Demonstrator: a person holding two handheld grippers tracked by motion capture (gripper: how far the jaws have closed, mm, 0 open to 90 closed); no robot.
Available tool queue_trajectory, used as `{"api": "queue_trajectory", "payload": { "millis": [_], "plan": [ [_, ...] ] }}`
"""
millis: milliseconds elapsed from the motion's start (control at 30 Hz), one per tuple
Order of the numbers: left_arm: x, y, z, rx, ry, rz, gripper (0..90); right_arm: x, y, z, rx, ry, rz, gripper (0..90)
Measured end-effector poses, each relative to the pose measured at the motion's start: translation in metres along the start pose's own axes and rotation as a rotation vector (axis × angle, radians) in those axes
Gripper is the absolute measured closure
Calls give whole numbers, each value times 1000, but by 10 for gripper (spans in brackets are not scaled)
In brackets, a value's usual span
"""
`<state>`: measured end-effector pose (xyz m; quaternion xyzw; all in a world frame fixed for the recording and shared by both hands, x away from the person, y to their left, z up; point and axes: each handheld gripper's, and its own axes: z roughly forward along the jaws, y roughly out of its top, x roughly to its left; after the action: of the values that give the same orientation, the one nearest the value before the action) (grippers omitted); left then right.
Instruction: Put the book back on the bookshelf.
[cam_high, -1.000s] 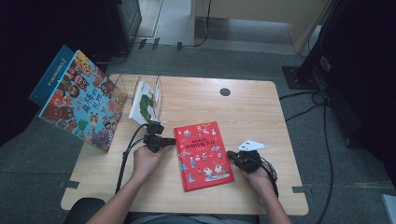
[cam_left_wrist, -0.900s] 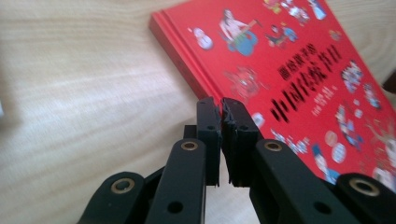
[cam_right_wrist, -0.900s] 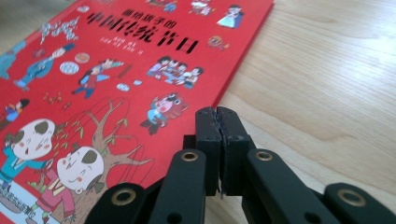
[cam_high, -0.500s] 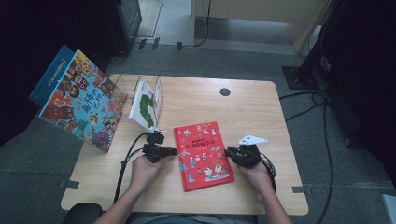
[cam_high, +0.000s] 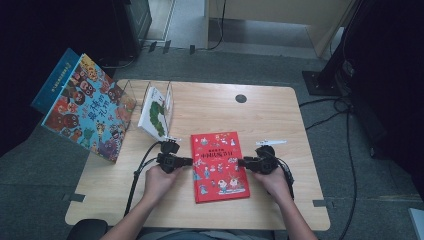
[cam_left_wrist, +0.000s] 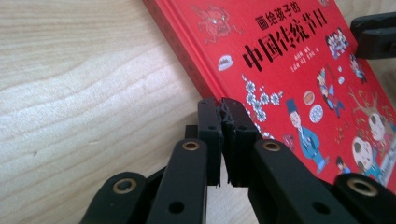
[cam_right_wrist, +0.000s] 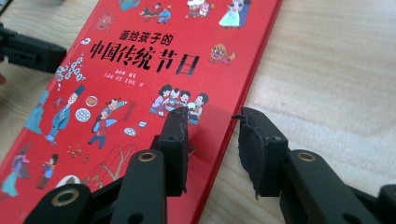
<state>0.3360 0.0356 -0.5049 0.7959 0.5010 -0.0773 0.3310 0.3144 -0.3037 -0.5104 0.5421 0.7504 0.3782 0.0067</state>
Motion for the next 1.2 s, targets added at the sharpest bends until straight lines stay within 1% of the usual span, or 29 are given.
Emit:
{"api": "queue_trajectory", "payload": {
  "millis": [33,67,133,167,200,233,300,367,400,433,500,633,700,833,900,1033,1100,1200],
  "plan": [
    [-1,-3,-2,-4,-1,2,866,0,1,0,12,3,11,638],
    [-3,-5,-2,3,-9,1,868,0,2,0,23,7,16,640],
    [-7,-6,0,1,-18,6,870,1,6,1,57,13,26,644],
    [-10,-6,0,-8,-3,15,890,2,9,2,70,9,25,638],
    [-12,-6,0,-12,7,23,893,3,12,2,89,0,34,635],
    [-11,-6,0,-11,6,23,896,3,14,3,107,-4,45,637],
    [-11,-6,0,-15,-1,12,900,1,19,4,127,2,101,643],
    [-12,-7,1,-30,14,12,900,1,23,6,144,-4,148,662],
    [-14,-7,1,-37,22,13,900,0,24,6,153,-3,179,670],
    [-15,-7,1,-42,28,15,900,0,26,6,165,-4,193,686],
    [-15,-7,1,-43,30,17,900,-2,28,6,183,-4,210,690],
    [-15,-7,2,-45,29,11,900,-2,30,5,200,0,231,697],
    [-15,-7,1,-43,27,11,900,-3,31,3,203,12,252,702],
    [-15,-8,2,-43,22,8,900,-1,34,-3,191,33,237,715],
    [-14,-8,2,-41,14,3,900,2,38,-8,182,36,218,714],
    [-15,-8,3,-42,8,2,900,13,49,-17,189,25,161,703],
    [-15,-8,3,-42,3,0,900,19,55,-21,189,26,147,701],
    [-16,-8,4,-38,-9,-4,900,30,67,-28,195,26,112,702]
  ]
}}
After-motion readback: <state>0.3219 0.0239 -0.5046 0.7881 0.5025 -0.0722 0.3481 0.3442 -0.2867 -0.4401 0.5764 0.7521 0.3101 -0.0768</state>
